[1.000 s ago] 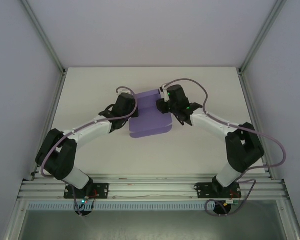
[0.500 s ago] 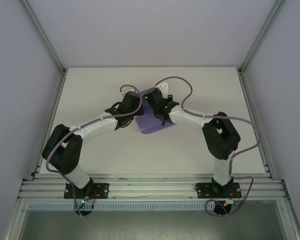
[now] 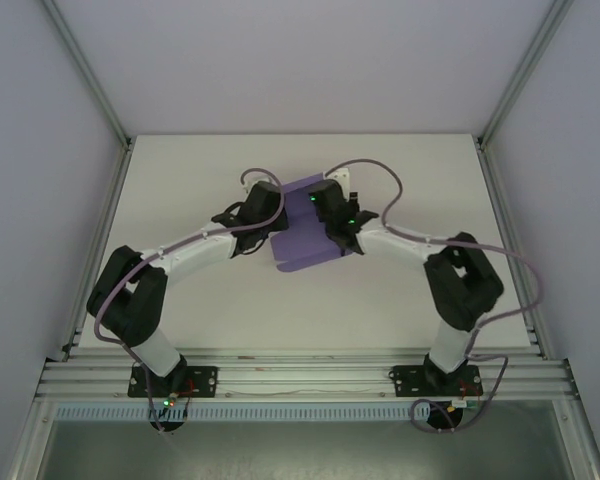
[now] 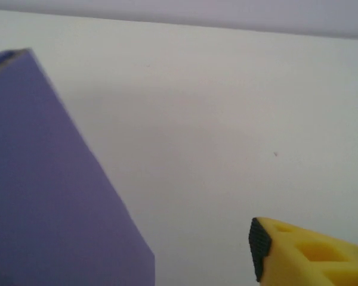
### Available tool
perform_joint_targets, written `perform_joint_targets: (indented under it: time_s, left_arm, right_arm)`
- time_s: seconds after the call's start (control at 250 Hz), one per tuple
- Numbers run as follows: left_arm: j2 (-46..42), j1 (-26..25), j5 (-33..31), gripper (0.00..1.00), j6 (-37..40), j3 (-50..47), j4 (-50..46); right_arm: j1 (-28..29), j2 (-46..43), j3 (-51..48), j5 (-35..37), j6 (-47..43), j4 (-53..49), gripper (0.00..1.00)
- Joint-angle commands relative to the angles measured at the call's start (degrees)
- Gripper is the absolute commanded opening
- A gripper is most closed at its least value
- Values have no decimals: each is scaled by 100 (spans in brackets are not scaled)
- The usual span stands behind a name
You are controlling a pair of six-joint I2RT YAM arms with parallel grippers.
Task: Assemble paper box
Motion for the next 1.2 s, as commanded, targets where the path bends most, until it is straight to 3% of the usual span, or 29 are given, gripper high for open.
perform_joint_targets:
  time_s: [0.0, 0.024, 0.132, 0.216, 0.276, 0.44, 0.496, 0.596, 0.776, 0.919, 1.195]
  left_arm:
    - [-151, 140, 210, 0, 330, 17, -187]
    - [-164, 155, 248, 0, 389, 9, -191]
    - [-265, 180, 357, 0, 759, 10, -325]
    - [-318, 194, 762, 0, 1368, 79, -430]
    - [-277, 212, 1527, 0, 2276, 256, -715]
    - [4, 99, 2713, 0, 4924, 946, -2712]
    - [82, -54, 2317, 0, 5584, 1046, -3131]
    - [410, -219, 1356, 0, 6043, 1440, -3836]
    - [1173, -382, 221, 0, 6256, 2239, -4624]
    - [1929, -731, -789, 0, 6333, 2693, -4687]
    - [3176, -1014, -1485, 0, 6447, 3451, -4327]
  right_arm:
    - [-49, -969, -393, -1492, -307, 575, 93]
    - [-66, -1167, -513, -1692, -369, 617, 100]
    - [-101, -2042, -1074, -2145, -415, 839, 100]
    - [-161, -2644, -1488, -2105, -244, 1033, 100]
    - [-299, -2966, -1624, -2071, -71, 866, 100]
    - [-878, -3427, -1578, -1832, 537, -459, 100]
    - [-1065, -3557, -1610, -1850, 668, -828, 100]
    - [-1292, -3730, -1770, -1935, 733, -1124, 100]
    - [-1507, -3751, -2082, -1934, 898, -1253, 100]
    - [-1600, -3495, -2109, -1989, 940, -1180, 100]
    - [-1702, -3190, -2086, -2082, 946, -1012, 100]
